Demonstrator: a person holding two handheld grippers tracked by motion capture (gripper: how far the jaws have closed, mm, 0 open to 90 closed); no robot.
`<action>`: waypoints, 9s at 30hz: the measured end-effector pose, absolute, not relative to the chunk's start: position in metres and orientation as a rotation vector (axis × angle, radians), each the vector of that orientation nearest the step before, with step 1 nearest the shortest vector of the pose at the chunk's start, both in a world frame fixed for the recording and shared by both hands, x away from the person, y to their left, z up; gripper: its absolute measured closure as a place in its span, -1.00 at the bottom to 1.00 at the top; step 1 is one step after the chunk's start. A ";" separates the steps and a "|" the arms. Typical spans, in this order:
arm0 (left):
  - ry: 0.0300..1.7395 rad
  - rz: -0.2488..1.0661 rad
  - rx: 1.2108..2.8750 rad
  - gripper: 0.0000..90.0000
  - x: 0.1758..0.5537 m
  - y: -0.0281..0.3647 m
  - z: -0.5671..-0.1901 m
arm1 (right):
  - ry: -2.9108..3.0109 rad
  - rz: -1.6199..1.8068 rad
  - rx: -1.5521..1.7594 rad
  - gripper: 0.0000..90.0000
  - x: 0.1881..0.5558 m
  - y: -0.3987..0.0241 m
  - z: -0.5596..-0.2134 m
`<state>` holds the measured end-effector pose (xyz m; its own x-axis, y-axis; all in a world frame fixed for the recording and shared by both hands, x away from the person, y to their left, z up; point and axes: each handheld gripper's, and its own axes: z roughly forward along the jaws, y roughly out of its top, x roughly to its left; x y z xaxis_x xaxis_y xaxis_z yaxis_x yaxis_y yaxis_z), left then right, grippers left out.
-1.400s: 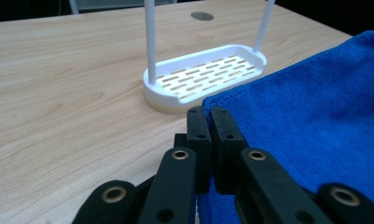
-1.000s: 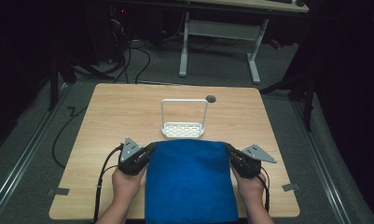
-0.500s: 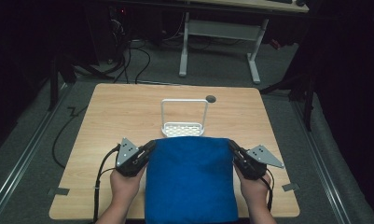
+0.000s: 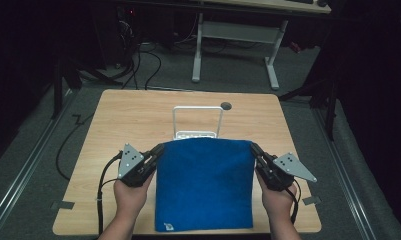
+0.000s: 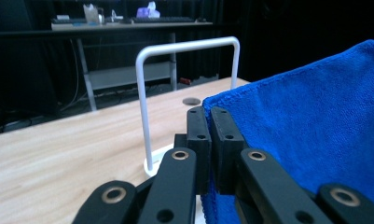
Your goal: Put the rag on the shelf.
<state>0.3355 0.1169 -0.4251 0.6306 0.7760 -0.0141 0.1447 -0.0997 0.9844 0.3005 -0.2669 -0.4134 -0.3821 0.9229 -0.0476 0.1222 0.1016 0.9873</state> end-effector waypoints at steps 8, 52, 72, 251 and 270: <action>0.747 0.688 1.574 0.95 0.339 0.118 -0.403 | 1.585 1.378 1.019 0.96 0.301 -0.267 -0.399; 0.676 0.847 1.509 0.95 0.398 0.132 -0.336 | 1.526 1.414 0.956 0.96 0.356 -0.261 -0.328; 0.686 0.898 1.495 0.95 0.449 0.128 -0.309 | 1.480 1.396 0.981 0.97 0.402 -0.255 -0.303; 1.002 0.670 1.795 0.10 0.422 0.169 -0.491 | 1.807 1.062 1.190 0.25 0.405 -0.288 -0.451; 0.916 0.607 1.842 0.01 0.348 0.148 -0.496 | 1.825 1.076 1.209 0.11 0.328 -0.285 -0.479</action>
<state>0.3475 0.1481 -0.4955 0.5949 0.8036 0.0166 0.3281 -0.2616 0.9077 0.3279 -0.2853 -0.4786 -0.3300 0.9389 -0.0975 0.3687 0.2233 0.9023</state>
